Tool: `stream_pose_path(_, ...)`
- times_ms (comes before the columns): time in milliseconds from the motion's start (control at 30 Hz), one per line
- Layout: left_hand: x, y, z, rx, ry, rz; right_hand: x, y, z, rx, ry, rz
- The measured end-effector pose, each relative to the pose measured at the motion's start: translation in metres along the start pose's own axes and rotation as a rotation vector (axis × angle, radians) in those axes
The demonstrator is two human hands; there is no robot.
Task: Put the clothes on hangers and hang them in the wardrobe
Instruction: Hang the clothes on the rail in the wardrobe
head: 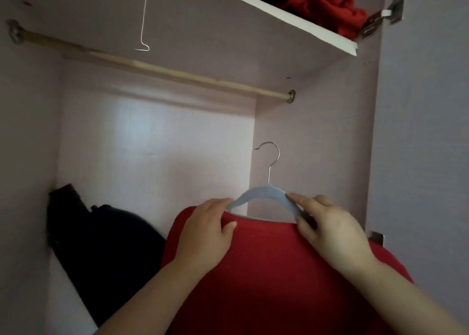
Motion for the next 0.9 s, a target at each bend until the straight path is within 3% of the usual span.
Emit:
stream_pose_path(467, 0.151, 0.023, 0.029, 0.269, 0.112, -0.138, 0.23, 0.031, -0.103, -0.253, 0.028, -0.126)
stream_pose_path(633, 0.18, 0.034, 0.039, 0.329, 0.105, -0.189, 0.282, 0.024, -0.13, -0.324, 0.045, -0.224)
stream_pose_path(900, 0.197, 0.053, 0.047, 0.37, 0.129, -0.207, 0.323, 0.044, -0.159, -0.334, 0.113, -0.198)
Point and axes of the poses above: each hand's wrist, its own x-axis towards the middle knuckle, its own y-axis out of the palm, z = x × y, the point moved 8 cm from there along x, towards the middle knuckle, and after that the axes turned 1 degree about -y, right-handed, at the moved point
